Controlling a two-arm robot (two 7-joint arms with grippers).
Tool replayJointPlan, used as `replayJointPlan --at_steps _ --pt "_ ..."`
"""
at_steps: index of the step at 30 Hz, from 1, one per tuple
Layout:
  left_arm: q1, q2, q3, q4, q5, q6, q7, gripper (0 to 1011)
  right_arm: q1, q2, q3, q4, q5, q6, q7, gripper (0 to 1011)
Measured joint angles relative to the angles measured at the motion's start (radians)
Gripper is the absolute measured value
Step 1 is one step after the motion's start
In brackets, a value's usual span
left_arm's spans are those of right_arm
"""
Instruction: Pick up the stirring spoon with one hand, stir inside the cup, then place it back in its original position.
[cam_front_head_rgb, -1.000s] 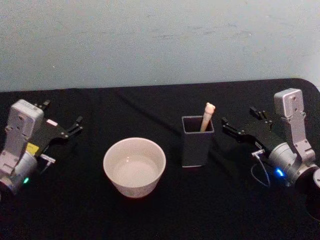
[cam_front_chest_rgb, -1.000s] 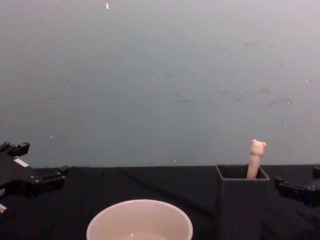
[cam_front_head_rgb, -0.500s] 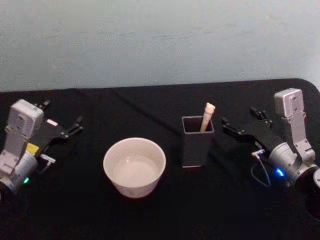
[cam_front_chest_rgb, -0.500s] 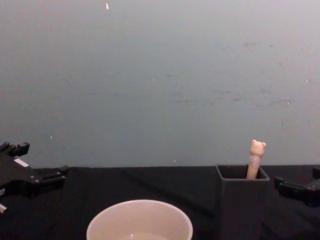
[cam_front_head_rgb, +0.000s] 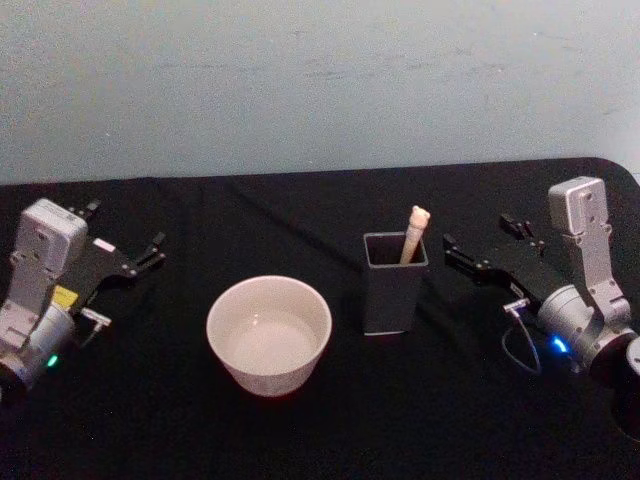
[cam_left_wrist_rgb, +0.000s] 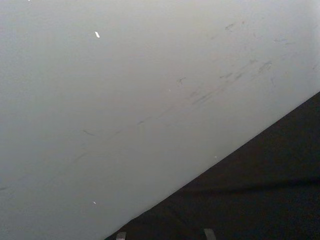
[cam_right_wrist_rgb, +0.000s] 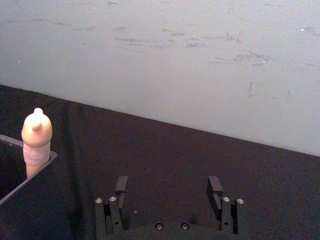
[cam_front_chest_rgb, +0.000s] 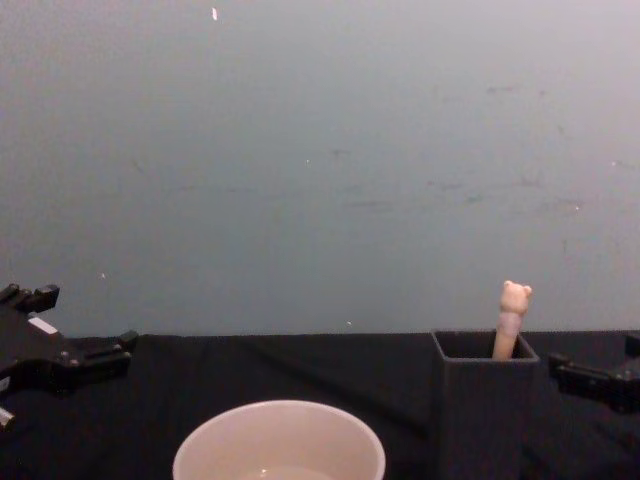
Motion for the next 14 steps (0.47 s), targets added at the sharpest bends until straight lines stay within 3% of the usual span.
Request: replayJointPlan --at_steps 14 --pt "0.0 0.0 0.0 0.0 0.0 0.0 0.0 1001 0.0 0.0 0.0 0.0 0.0 0.0 0.0 1002"
